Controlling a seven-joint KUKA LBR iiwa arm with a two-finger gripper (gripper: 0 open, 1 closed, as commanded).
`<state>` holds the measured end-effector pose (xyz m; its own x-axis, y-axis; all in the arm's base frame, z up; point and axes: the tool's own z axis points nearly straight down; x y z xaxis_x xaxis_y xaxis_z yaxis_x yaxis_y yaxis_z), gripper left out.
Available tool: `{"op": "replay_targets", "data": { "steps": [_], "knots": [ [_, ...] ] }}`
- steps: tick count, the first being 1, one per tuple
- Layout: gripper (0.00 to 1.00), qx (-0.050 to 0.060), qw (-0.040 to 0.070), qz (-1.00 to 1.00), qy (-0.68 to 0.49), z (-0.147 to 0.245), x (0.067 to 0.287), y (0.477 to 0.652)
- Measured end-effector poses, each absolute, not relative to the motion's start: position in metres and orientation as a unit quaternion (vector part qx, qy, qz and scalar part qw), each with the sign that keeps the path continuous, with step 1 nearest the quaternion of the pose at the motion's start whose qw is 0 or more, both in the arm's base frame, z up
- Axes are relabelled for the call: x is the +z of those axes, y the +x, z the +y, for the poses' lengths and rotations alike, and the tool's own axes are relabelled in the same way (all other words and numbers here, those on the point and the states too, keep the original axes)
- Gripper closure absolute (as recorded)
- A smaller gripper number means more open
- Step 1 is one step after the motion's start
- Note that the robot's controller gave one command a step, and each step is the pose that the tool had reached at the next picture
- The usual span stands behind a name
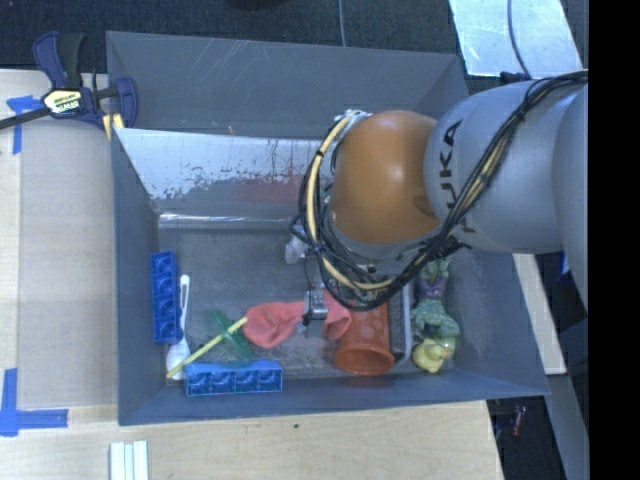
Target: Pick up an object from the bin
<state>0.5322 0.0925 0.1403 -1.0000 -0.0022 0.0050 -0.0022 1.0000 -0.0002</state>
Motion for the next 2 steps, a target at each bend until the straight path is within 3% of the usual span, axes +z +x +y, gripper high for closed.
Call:
{"op": "replay_targets", "data": {
  "steps": [1, 2],
  "knots": [
    [0.00, 0.000, -0.001, -1.000, 0.000, 0.092, 0.144, 0.534],
    [0.00, 0.000, -0.002, -0.999, 0.049, 0.073, 0.084, 0.499]
  ]
}}
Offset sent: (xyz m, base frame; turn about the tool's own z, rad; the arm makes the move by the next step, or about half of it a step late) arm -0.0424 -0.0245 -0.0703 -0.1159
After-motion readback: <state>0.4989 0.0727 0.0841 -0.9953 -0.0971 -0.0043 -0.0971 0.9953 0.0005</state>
